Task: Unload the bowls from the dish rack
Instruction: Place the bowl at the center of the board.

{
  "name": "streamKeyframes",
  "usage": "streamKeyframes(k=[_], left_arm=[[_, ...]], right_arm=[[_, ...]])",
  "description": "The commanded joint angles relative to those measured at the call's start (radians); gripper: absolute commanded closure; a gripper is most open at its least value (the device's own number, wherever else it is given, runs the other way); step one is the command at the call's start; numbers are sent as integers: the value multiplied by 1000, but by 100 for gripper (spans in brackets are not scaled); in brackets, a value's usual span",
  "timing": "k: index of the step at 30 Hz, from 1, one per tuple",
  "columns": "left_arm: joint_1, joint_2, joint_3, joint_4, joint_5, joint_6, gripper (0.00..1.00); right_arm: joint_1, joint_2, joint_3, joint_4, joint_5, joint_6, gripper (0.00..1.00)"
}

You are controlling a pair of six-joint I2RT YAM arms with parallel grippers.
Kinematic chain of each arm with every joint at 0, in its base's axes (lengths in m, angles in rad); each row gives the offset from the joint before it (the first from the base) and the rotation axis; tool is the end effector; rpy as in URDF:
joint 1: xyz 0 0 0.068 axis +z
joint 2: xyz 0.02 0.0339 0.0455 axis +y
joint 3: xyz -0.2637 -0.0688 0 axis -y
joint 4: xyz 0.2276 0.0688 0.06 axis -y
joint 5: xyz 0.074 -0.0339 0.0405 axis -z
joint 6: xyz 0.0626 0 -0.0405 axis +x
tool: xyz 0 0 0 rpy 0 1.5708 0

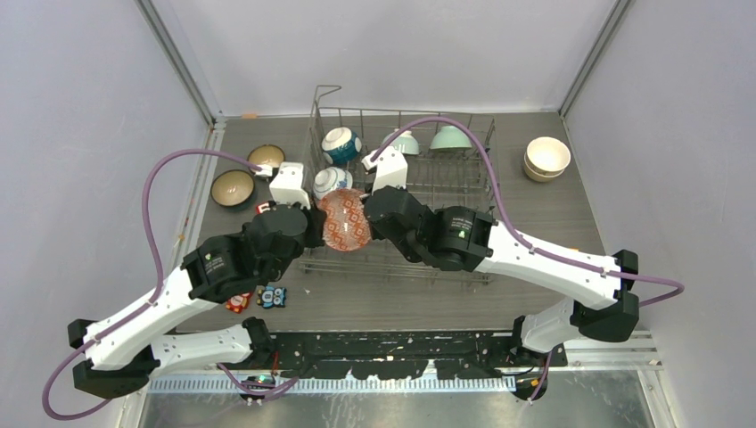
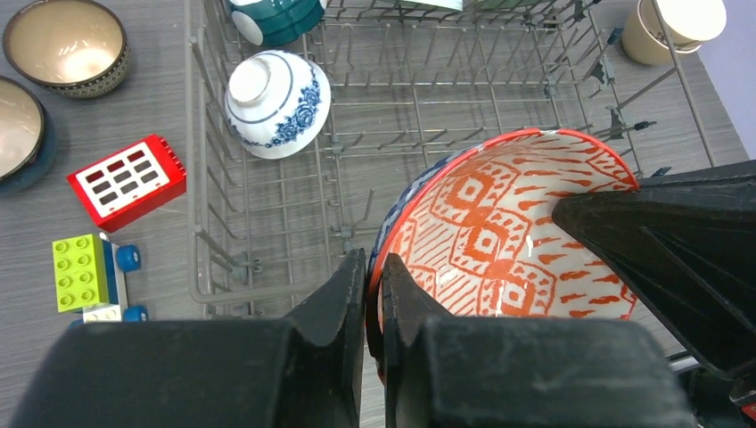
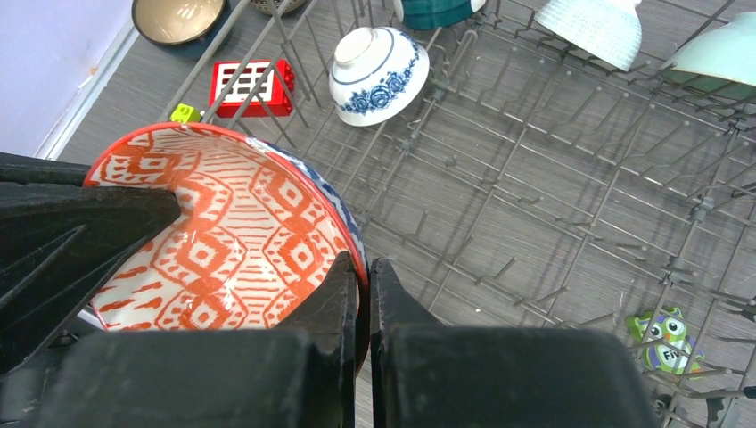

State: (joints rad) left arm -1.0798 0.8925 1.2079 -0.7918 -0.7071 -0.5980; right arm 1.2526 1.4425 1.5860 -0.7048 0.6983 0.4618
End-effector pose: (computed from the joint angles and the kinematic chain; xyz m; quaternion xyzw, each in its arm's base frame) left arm 0.1115 -0.1222 0.3907 0.0162 0.8210 -0.1655 0.5462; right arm 0.1340 0.2782 0.4021 -0.1641 0.8227 0.1475 0.5238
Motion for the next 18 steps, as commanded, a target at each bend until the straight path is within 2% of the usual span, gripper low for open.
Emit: streamKeyframes(k=[1,3,6,8,11,18], left_arm=[[-1,-12,53,67,9,-12,85],[-1,-13,54,69,17,-11,74],[-2,-15,57,74,31,-4,50],[-1,-12,65,79,41,7,34],[-2,-6,88,78,75,29,3],[-1,-54,36,150,107,78,0]], right_arm=[[-2,1,42,10,25,-7,99],[-3,4,40,7,31,-11,99],[-3,5,36,8,41,-16,99],[-5,8,37,7,48,-20,99],[-13,6,41,-4,60,-23,99],[-94,-102,0,-46,84,-15,99]])
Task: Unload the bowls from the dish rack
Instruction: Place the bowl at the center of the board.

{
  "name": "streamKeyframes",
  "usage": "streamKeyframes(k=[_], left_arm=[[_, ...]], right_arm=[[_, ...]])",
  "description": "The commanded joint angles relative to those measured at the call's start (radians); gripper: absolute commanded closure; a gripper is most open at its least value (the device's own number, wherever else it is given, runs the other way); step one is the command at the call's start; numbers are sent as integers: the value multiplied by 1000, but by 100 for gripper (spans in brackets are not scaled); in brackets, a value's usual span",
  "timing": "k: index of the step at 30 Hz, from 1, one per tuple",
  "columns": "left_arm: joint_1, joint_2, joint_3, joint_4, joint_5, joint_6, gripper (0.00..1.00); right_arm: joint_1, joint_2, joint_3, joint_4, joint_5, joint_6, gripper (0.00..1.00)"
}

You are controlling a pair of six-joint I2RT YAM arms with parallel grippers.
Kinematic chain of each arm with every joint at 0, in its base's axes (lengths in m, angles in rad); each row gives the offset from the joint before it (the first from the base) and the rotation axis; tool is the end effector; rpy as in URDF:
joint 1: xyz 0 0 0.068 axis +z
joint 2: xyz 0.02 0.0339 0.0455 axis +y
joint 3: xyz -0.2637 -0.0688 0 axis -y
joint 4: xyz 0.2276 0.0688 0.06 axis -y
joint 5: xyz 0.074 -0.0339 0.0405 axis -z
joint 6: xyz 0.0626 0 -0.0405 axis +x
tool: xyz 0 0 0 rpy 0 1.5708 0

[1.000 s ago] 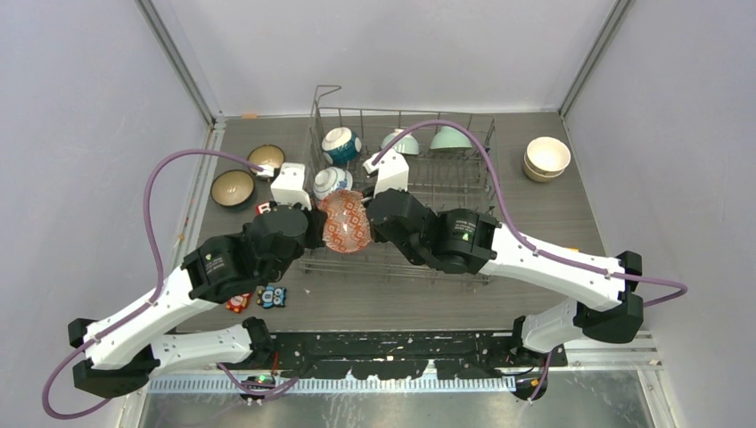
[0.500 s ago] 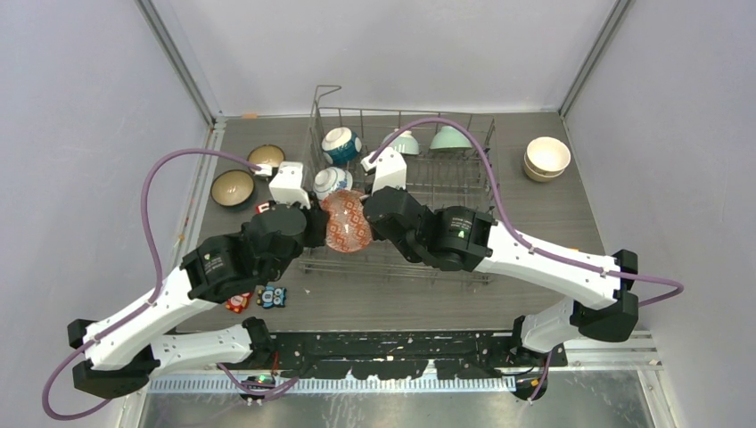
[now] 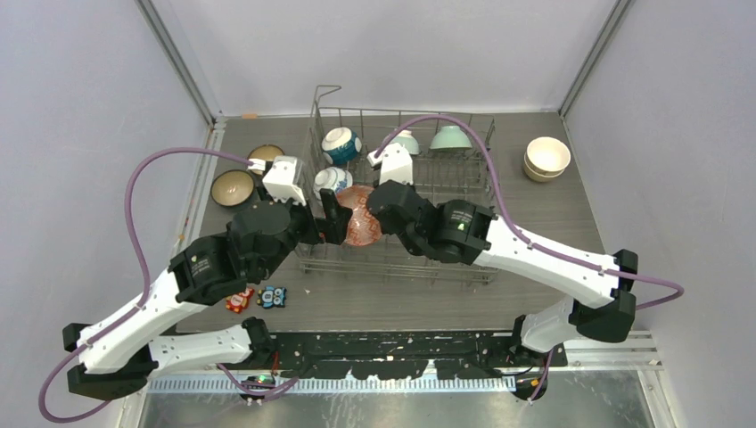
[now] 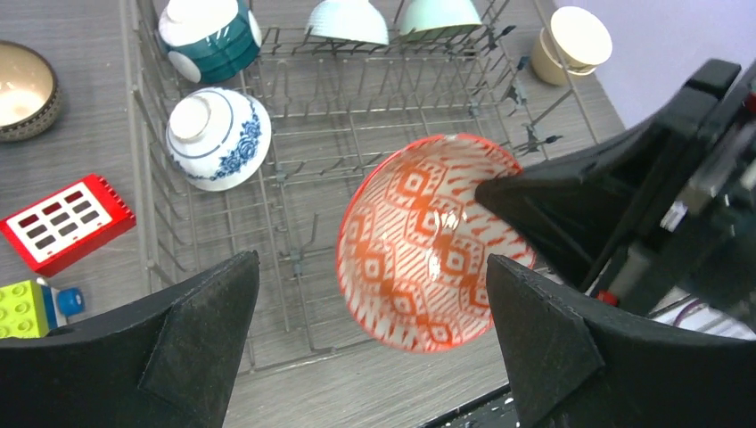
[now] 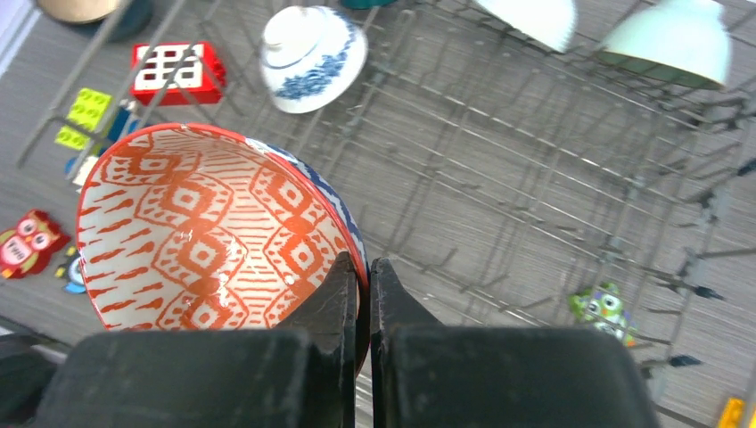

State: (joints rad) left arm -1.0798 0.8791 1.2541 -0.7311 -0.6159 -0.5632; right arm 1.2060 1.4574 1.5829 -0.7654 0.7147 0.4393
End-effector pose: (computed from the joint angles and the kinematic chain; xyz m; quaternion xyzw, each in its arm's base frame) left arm 0.1068 -0.1230 0.4122 0.0326 0.8008 -0.2287 0.5527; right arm 0.1474 0.2710 0.3911 -0.1675 0.8351 0.0955 0.5151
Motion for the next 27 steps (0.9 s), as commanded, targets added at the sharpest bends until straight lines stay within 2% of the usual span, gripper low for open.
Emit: streamKeyframes(k=[1,11,13,19,24,27], left_arm=[[-1,-47,-19,96,12,53,0],[-1,-81,-116,191,-10,117,0],[-2,-84,-143,223,-4,123,0],[-1,-82,-204,297,12,141,0],[-1,-98,-234,311,28,149,0],[-1,-131,-279,345,42,142,0]], right_arm=[[-57,-138,2,1,81,7,99],[-191,-379,-30,-219,272,54,99],[-255,-429,-49,-247,284,71,99],[-554,-462,-128,-207,70,161,99],[-842,-520,-229,-80,-53,272,99],[-937,-509,-270,-40,-106,375,99]])
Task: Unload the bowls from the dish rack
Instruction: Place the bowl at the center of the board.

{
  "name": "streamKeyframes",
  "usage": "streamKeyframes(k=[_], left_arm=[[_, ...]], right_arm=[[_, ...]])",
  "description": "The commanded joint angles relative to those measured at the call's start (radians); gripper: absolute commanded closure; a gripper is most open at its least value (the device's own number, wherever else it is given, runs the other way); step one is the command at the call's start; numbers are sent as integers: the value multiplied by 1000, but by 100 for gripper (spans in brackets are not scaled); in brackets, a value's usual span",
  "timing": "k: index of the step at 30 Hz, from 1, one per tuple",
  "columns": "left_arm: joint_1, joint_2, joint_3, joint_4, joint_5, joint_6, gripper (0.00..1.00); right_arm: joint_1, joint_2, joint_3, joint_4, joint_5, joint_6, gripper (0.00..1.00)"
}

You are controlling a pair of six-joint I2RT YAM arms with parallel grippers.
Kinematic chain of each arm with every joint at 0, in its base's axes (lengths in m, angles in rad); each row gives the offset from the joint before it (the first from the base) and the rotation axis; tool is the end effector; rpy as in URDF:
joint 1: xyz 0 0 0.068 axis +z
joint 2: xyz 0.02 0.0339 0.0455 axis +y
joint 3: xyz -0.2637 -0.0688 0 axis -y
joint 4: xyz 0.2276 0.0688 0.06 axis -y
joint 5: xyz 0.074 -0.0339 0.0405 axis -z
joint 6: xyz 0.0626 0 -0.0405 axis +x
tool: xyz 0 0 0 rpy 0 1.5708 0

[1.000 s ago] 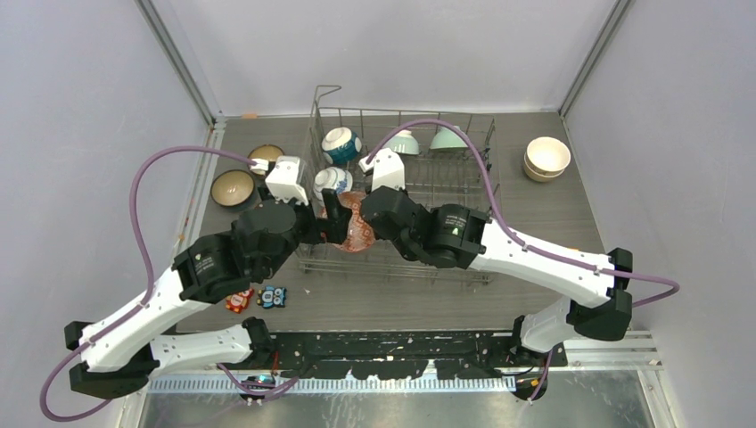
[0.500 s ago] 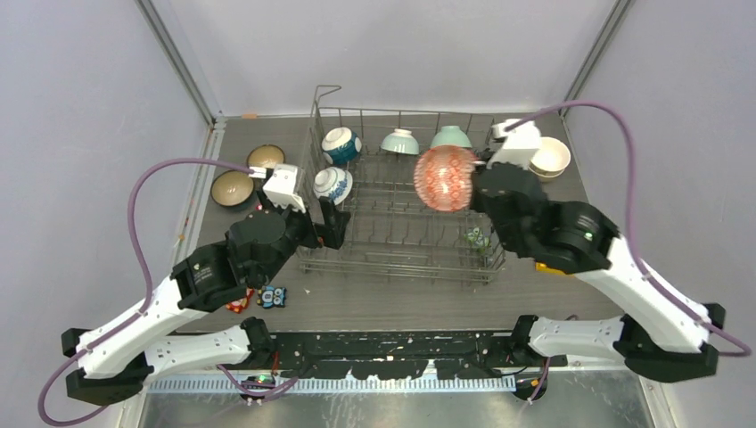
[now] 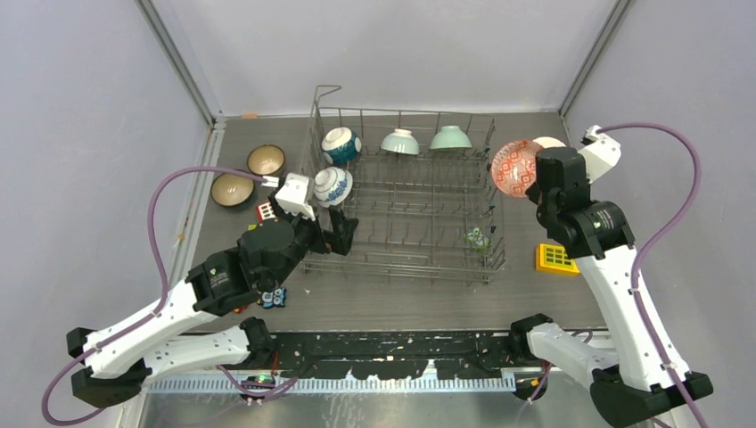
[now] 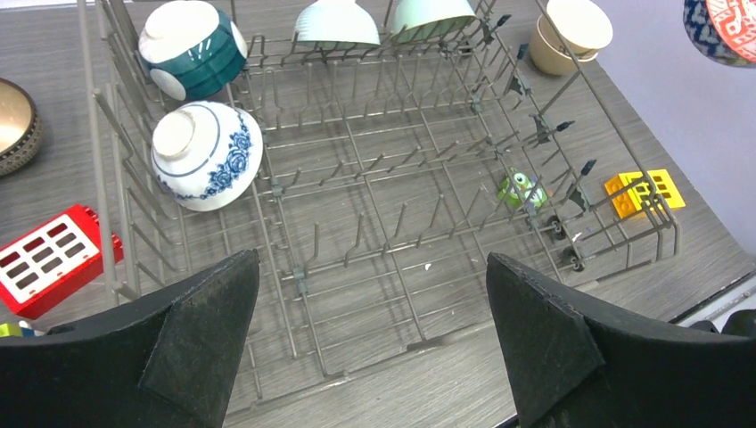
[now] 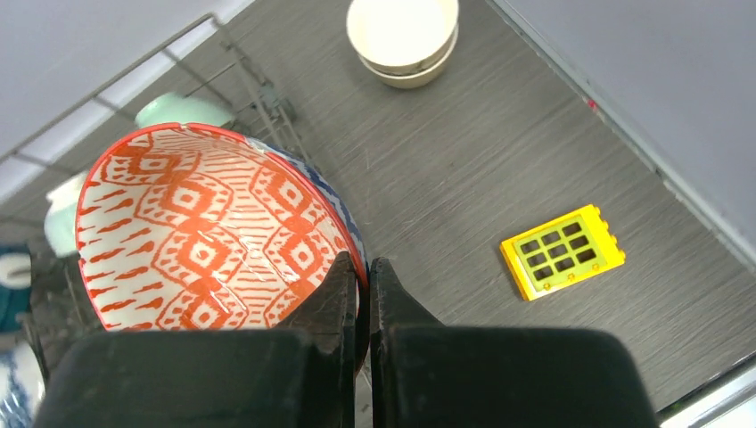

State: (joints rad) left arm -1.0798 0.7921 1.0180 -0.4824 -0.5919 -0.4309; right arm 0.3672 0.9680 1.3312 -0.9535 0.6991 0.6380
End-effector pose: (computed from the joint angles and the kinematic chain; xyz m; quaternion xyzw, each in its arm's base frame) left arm 0.1086 -0.1290 0.3787 0.0726 0.7746 -0.2325 0.5837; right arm 0.1668 0.0210 0.3998 0.2717 0.7995 -0.0517 0.5332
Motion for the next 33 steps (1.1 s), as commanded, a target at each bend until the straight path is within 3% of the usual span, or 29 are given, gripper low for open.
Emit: streamKeyframes(k=[1,6,18,33], left_arm=[[-2,-54,-57,105,25,3,0],[-2,-115,-100,88,32,-19,0],[-2,-174,-153,79,28,-21,0],[-1,-214,-254,94,-3,-61,1]], right_arm=[[-111,-18,-37,161,-73,206,99],[-232,-74,-120,244,-13,255,99],[-610,108,-233,348,-265,294,99],[-759,371,-315,490,-344,209,99]])
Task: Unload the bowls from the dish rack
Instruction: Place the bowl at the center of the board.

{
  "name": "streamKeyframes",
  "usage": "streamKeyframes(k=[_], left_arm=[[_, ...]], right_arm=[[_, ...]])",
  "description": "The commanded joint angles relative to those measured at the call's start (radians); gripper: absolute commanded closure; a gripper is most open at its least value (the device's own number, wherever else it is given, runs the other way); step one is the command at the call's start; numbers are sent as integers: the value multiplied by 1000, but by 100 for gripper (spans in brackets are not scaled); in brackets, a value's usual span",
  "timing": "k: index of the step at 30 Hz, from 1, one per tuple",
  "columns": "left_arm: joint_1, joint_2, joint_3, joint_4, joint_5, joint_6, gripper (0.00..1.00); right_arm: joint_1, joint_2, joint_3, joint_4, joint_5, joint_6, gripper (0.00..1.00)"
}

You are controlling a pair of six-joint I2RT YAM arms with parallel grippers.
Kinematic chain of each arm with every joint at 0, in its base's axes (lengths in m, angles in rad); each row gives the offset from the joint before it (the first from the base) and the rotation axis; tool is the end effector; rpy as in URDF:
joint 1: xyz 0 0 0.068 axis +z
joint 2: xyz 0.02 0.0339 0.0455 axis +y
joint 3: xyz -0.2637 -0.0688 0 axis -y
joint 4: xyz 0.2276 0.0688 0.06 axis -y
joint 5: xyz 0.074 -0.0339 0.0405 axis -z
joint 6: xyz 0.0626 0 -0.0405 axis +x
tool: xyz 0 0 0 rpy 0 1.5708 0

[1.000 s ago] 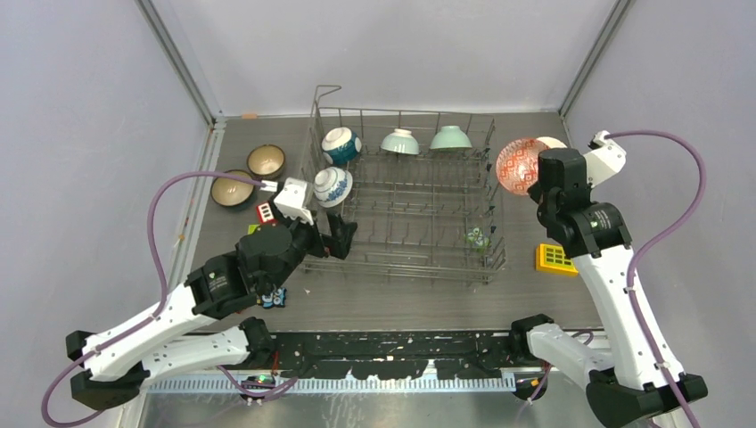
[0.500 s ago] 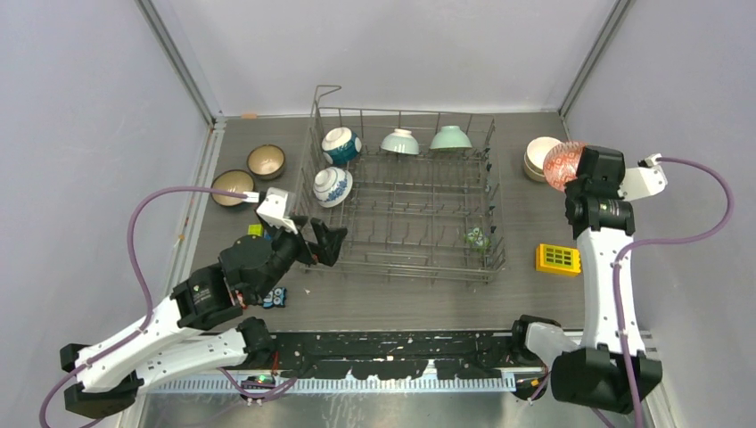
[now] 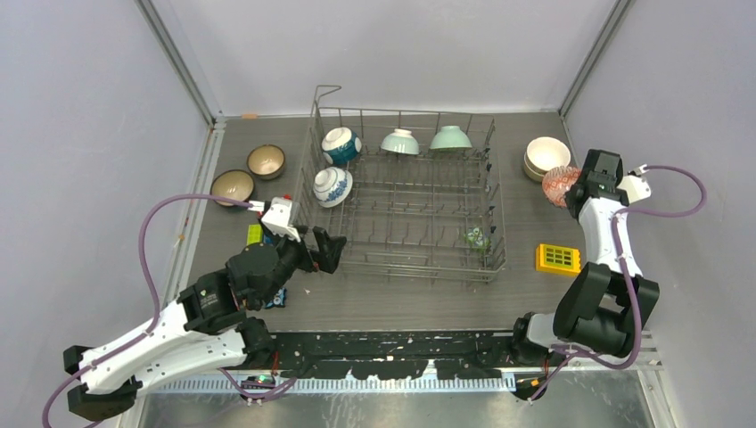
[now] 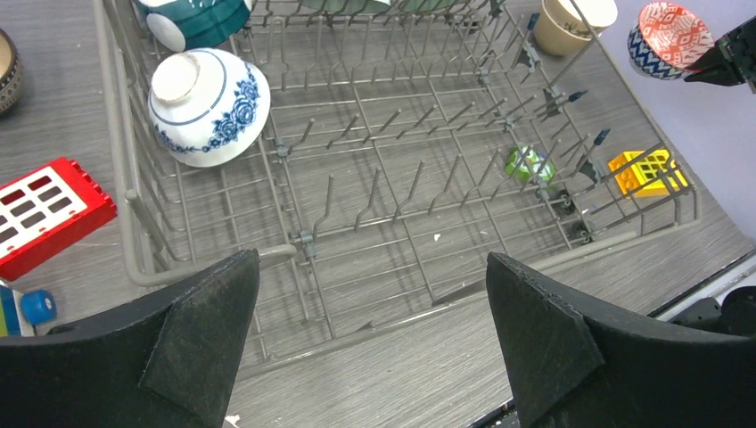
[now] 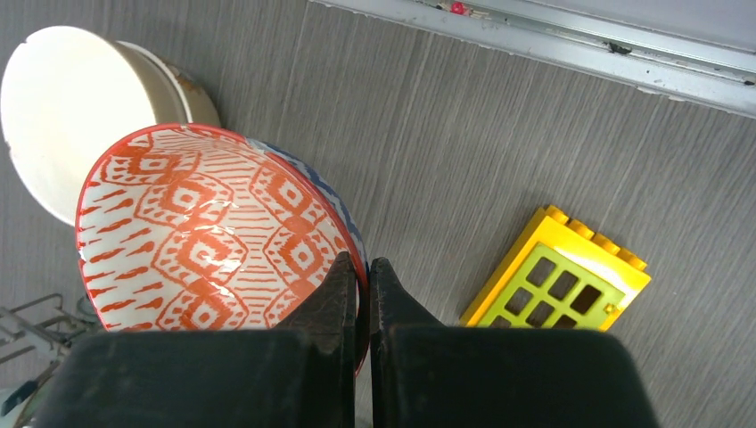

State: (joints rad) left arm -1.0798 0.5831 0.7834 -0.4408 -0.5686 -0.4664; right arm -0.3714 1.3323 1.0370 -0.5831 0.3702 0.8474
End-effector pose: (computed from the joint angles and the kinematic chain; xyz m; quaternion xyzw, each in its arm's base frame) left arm 0.0929 -0.1024 0.3326 0.0630 0.7723 -0.2557 0.5781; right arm 0.2503 -0.1218 0.2590 0.5804 0.7224 -0.0896 0.3649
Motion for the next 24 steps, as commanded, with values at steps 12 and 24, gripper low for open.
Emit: streamKeyframes(k=[12,24], left_arm=[[-1,-31,-30,-13,-17,-72,1],[-2,-41,-38,-36,-29,-81,1]], right_arm=[[-55,71,-128,219,-49,-18,99],[-64,122,-152,260,-70,-30,99]])
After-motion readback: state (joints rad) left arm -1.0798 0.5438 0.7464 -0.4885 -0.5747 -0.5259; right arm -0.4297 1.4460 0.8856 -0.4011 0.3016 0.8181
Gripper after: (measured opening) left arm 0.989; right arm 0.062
